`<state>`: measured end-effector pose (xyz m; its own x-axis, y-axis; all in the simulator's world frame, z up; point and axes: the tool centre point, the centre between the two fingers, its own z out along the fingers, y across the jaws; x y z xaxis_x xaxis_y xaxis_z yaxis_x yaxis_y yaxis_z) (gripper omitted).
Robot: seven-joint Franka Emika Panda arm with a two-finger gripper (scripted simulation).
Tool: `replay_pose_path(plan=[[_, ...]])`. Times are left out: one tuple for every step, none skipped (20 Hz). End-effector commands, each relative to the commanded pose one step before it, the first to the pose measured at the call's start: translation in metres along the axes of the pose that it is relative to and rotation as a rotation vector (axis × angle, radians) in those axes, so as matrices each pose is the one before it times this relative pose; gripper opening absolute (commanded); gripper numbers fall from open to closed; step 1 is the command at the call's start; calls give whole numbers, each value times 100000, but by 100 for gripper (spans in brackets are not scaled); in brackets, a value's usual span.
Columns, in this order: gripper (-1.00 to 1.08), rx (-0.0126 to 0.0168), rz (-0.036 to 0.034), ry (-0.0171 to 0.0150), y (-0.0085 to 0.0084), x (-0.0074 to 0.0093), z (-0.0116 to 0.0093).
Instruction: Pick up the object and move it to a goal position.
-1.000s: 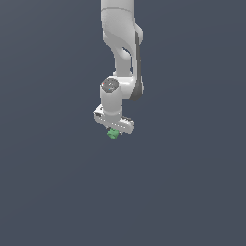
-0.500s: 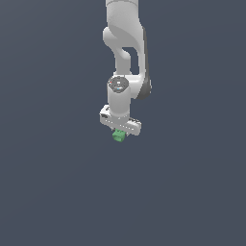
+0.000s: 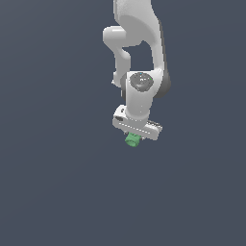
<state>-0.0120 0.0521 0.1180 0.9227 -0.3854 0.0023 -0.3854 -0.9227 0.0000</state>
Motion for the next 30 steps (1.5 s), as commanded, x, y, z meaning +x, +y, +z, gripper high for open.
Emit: replay_pose_path(plan=[[-100, -72, 90, -50, -2152, 608, -1162], [-100, 0, 0, 0, -804, 237, -432], [-100, 0, 0, 0, -780, 231, -418], [-100, 0, 0, 0, -757, 226, -405], [-100, 0, 0, 0, -736, 221, -393], [-100, 0, 0, 0, -715, 216, -381], [-100, 14, 9, -46, -688, 222, -349], [-100, 0, 0, 0, -676, 207, -360], [-100, 0, 0, 0, -657, 203, -349], [-100, 0, 0, 0, -640, 199, -339], [-100, 0, 0, 0, -622, 195, -330], [-100, 0, 0, 0, -605, 191, -320], [-100, 0, 0, 0, -589, 187, -311], [-100, 0, 0, 0, -573, 184, -302], [-100, 0, 0, 0, -557, 180, -294], [-100, 31, -5, -62, -539, 185, -262], [-100, 0, 0, 0, -527, 173, -277], [-100, 0, 0, 0, -512, 169, -269], [-100, 0, 0, 0, -497, 166, -261], [-100, 0, 0, 0, -483, 162, -253], [-100, 0, 0, 0, -468, 159, -245], [-100, 0, 0, 0, -454, 155, -237], [-100, 0, 0, 0, -440, 152, -229], [-100, 0, 0, 0, -426, 148, -222], [-100, 0, 0, 0, -413, 145, -214], [-100, 0, 0, 0, -399, 142, -207], [-100, 0, 0, 0, -378, 136, -196], [-100, 0, 0, 0, -347, 126, -179], [-100, 0, 0, 0, -317, 117, -164], [-100, 25, -36, -53, -305, 103, -129]])
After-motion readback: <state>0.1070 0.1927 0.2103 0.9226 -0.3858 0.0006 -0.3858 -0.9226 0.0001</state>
